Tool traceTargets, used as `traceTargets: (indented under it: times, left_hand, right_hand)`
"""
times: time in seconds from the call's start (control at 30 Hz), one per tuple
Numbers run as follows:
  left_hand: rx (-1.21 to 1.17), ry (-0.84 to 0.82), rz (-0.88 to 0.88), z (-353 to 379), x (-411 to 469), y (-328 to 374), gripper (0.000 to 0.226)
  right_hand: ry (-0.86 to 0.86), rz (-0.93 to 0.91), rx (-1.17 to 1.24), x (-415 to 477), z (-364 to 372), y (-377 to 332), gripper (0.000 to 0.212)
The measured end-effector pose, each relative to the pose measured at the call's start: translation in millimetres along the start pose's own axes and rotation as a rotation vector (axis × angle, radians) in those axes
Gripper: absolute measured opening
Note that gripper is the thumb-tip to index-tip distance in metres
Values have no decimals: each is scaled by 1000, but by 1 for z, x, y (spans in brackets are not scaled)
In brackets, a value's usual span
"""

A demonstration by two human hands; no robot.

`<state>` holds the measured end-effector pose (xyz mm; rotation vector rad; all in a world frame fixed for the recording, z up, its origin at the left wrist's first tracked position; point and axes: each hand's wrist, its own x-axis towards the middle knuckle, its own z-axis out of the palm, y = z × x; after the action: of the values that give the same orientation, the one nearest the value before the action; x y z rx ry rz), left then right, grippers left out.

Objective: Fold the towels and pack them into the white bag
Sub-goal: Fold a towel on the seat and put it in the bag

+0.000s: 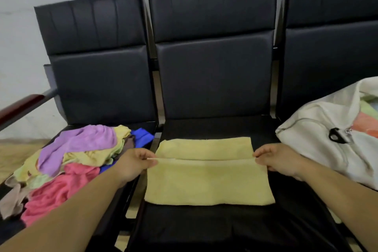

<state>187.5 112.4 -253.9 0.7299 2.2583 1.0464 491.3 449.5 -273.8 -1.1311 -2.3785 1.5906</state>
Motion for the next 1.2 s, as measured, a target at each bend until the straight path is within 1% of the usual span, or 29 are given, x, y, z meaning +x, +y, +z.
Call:
traceTargets:
  times: [0.1,0.23,0.43,0.53,0.6,0.67,0.77,0.8,0.83,0.93,0.97,1.0,1.07,1.13,1.17,1.2]
  left_hand:
    - [23,94,16,4,26,10,6]
    - [77,153,10,13,64,16,9]
    - [104,177,-56,30,107,9,16]
    - [75,277,-76,34,117,7,8]
    - [107,324,-93,34,121,9,12]
    - [167,305,-66,34,125,8,17]
    - [194,285,-49,33,128,8,16]
    - [154,290,-59,31,128,9,16]
    - [40,306,-93,28,128,10,16]
    - [-512,300,-309,19,129,9,16]
    - [-595,306,-363,18,131,5,14]
    - [-591,325,-390,17,132,2,10]
    - [-386,397,-355,22,130,0,11]
    - [-102,487,-164,27,118,4,10]
    - [34,479,-48,29,110,5,15]
    - [153,415,49,30,103,7,18]
  right_hand:
    - [67,-29,-18,23,-1,-10,14]
    - [169,-82,-66,57,4,-13,12]
    - [191,-119,-261,88,19,3,14]
    - [207,-110,-304,91,21,9,14]
    - [221,-109,-318,92,22,10,15]
    - [230,-103,-323,93,23,12,14]
    - [246,-99,-306,94,24,14,12]
    - [249,-96,-297,94,24,14,11]
    - [249,-93,-293,94,24,14,11]
    - [252,-100,-303,95,25,16,13]
    - [254,-102,-305,95,25,16,13]
    - [254,-102,-307,94,25,16,12]
    - [248,-105,-307,93,25,14,12]
    - [244,-108,-304,93,24,14,11]
    - [240,-108,-300,92,24,14,11]
    - [237,-109,-298,92,24,14,11]
